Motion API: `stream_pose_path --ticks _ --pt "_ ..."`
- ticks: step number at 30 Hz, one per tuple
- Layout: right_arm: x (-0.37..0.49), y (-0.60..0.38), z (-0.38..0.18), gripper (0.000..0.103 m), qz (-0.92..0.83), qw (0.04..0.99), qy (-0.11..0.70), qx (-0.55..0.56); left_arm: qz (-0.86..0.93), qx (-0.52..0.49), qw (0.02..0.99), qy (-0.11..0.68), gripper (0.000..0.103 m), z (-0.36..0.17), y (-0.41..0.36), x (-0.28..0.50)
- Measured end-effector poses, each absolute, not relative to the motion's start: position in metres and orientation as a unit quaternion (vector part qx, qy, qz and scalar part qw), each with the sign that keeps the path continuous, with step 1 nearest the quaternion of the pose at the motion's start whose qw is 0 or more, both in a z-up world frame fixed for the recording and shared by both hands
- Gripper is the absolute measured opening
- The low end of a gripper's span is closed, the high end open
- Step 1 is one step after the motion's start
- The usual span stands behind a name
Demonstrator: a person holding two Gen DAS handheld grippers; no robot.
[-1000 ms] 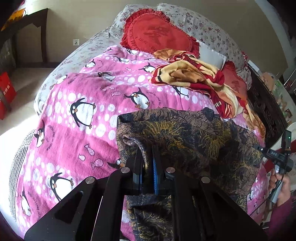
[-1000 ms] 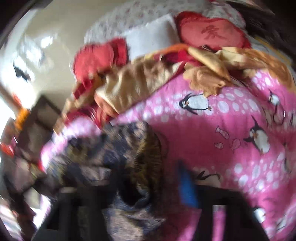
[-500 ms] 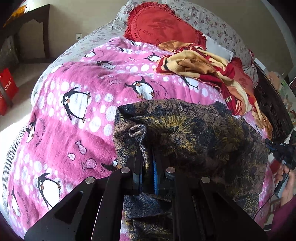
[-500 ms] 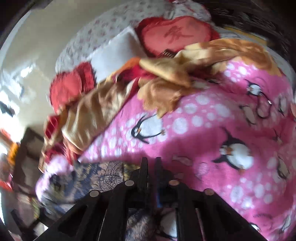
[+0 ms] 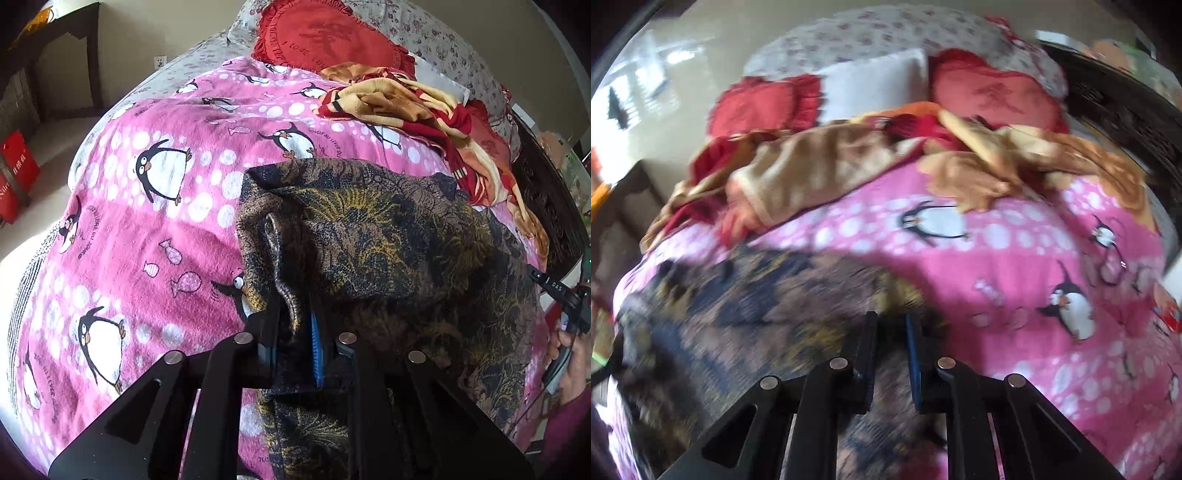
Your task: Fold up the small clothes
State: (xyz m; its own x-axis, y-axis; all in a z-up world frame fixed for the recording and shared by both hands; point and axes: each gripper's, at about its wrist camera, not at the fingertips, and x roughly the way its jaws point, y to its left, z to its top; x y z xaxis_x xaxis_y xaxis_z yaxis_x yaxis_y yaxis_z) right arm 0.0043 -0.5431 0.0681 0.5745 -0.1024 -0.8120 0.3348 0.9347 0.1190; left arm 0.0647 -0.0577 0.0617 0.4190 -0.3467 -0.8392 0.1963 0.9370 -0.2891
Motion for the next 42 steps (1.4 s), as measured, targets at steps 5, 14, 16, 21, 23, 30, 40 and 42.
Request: stream_pose_path --ticks 5,14,16,21,23,30,40,42 --pt "-0.038 -0.535 0.093 0.034 -0.064 0.880 0.440 0.168 -0.162 -0.067 0.863 0.474 0.056 0.081 -0.050 0.045" --pt "-0.086 -0.505 0.039 0.009 -0.031 0.842 0.505 0.187 -0.156 -0.007 0.846 0.510 0.057 0.042 -0.084 0.037" --pt "-0.095 -0.506 0.047 0.008 -0.041 0.854 0.490 0.173 -0.155 -0.018 0.848 0.506 0.057 0.044 -0.083 0.033" --pt "-0.099 -0.513 0.044 0.007 -0.082 0.854 0.493 0.145 -0.155 -0.029 0.848 0.506 0.059 0.051 -0.085 0.027" --pt "-0.102 -0.513 0.048 0.007 -0.090 0.857 0.488 0.142 -0.161 -0.034 0.849 0.502 0.059 0.057 -0.083 0.023" --pt "-0.115 -0.546 0.040 0.000 -0.124 0.845 0.483 0.193 -0.148 -0.055 0.845 0.511 0.059 0.054 -0.065 0.018" --pt "-0.170 -0.493 0.082 0.055 -0.033 0.857 0.485 0.168 -0.158 -0.043 0.853 0.495 0.059 0.073 -0.049 -0.025" --pt "-0.183 -0.485 0.077 0.055 -0.018 0.847 0.504 0.168 -0.169 -0.045 0.846 0.504 0.059 0.071 -0.048 -0.040"
